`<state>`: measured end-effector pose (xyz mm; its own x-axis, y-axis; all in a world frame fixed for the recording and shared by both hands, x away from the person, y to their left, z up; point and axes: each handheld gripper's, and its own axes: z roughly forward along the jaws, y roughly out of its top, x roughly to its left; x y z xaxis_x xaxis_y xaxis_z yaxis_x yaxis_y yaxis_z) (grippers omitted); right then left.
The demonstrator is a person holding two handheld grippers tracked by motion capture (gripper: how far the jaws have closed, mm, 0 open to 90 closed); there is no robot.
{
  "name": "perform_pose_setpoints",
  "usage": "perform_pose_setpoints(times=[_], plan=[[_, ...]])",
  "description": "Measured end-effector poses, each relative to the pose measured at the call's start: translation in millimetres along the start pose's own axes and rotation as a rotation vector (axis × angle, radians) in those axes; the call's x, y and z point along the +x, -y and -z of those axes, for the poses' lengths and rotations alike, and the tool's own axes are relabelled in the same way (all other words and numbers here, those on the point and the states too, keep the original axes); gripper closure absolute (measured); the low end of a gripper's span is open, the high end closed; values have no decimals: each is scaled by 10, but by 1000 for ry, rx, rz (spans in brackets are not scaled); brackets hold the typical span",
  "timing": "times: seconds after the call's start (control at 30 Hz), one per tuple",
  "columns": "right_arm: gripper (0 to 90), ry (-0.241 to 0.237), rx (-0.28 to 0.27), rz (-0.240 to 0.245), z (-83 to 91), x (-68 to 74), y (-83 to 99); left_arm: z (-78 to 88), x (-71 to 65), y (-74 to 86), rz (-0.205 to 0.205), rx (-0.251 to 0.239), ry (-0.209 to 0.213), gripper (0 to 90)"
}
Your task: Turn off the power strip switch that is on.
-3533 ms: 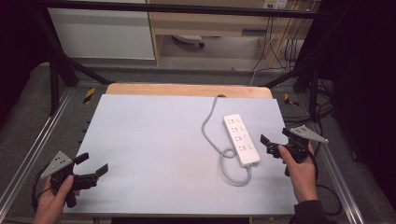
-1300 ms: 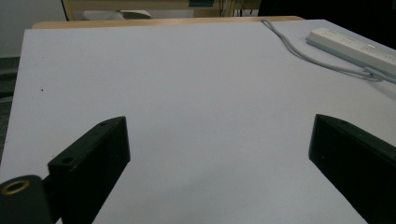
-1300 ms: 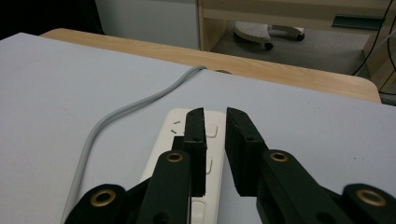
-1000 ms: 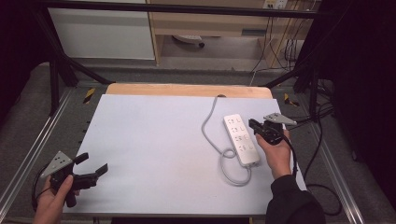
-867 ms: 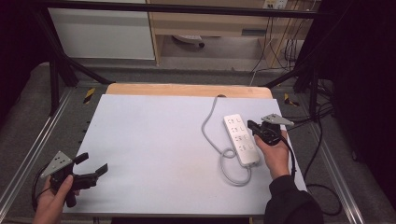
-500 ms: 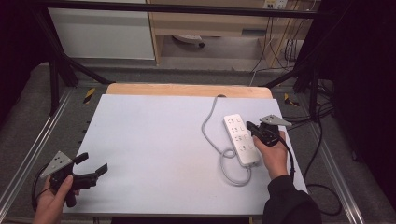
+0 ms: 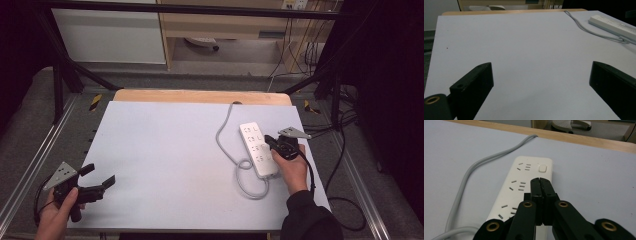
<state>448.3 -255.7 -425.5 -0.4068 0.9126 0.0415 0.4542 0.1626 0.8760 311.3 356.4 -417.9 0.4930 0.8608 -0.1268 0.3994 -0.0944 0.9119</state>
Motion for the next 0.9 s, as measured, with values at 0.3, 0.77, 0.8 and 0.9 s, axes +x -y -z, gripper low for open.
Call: perform_pose_setpoints(times=[0.3, 0.77, 0.8, 0.9], plan=[[900, 1, 8, -4, -16, -6, 56, 1, 1, 0, -2, 0, -1, 53], [900, -3, 21, -4, -26, 3, 108, 1, 1, -1, -4, 1, -1, 54], [900, -3, 22, -4, -25, 5, 110, 1, 1, -1, -4, 1, -1, 53], [900, -6, 23, -3, -24, 11, 111, 0, 1, -1, -4, 2, -1, 54]])
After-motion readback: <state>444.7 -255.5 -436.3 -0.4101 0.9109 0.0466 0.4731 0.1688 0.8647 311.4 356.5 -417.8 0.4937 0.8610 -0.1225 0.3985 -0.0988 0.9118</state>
